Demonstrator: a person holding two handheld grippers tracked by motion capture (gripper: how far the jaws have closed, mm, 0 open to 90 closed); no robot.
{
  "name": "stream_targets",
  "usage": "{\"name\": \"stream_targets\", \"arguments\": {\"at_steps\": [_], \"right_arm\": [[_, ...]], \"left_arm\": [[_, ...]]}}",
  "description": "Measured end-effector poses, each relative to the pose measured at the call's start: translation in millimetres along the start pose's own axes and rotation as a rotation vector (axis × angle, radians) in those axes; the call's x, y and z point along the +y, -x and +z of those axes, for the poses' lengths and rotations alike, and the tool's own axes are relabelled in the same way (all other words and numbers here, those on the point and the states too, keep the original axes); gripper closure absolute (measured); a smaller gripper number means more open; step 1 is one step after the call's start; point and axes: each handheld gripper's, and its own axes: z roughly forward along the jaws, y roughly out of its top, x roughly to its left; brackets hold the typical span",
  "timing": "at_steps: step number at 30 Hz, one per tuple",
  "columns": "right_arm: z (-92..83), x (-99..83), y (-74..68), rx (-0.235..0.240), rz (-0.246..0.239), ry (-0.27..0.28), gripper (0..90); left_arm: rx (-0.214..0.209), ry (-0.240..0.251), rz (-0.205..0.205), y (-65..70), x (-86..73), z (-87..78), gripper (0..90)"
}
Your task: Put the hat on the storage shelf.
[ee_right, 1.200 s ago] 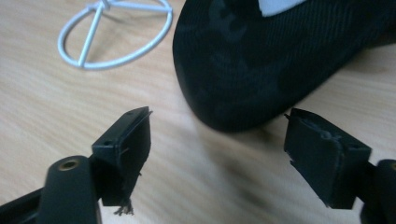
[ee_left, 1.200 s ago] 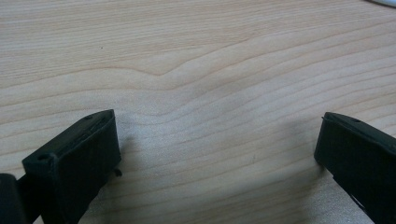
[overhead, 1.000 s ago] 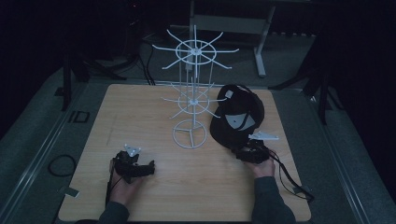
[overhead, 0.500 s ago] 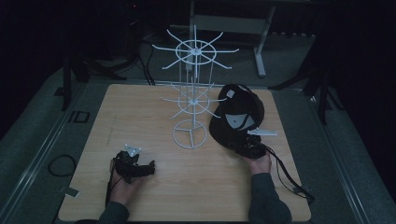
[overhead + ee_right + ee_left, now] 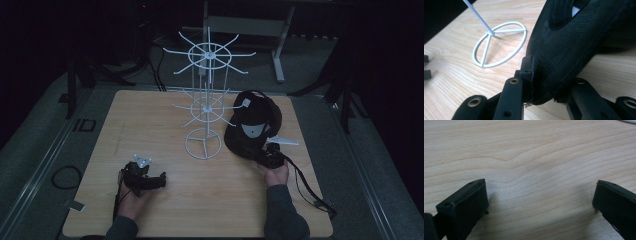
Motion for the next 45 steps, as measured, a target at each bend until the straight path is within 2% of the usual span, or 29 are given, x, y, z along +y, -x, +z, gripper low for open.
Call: {"name": "stream_targets", "arguments": {"at_steps": [5, 15, 25, 45], "right_arm": [[-5.0, 1.6, -3.0, -0.004, 0.030, 0.020, 76.8], [-12.9, 4.8, -9.8, -0.022, 0.046, 0.063, 84.6], [-20.0, 8.7, -19.4, -0.087, 0.003, 0.104, 85.9], [-34.6, 17.3, -28.3, -0.144, -0.048, 0.159, 86.0]], "left_arm": [[0.000, 0.000, 0.002, 0.0, 0.1, 0.0, 0.1], [-0.001, 0.000, 0.003, 0.1, 0.1, 0.0, 0.1], [-0.004, 0.001, 0.006, 0.0, 0.1, 0.1, 0.1], [-0.005, 0.003, 0.005, 0.4, 0.1, 0.3, 0.1]]}}
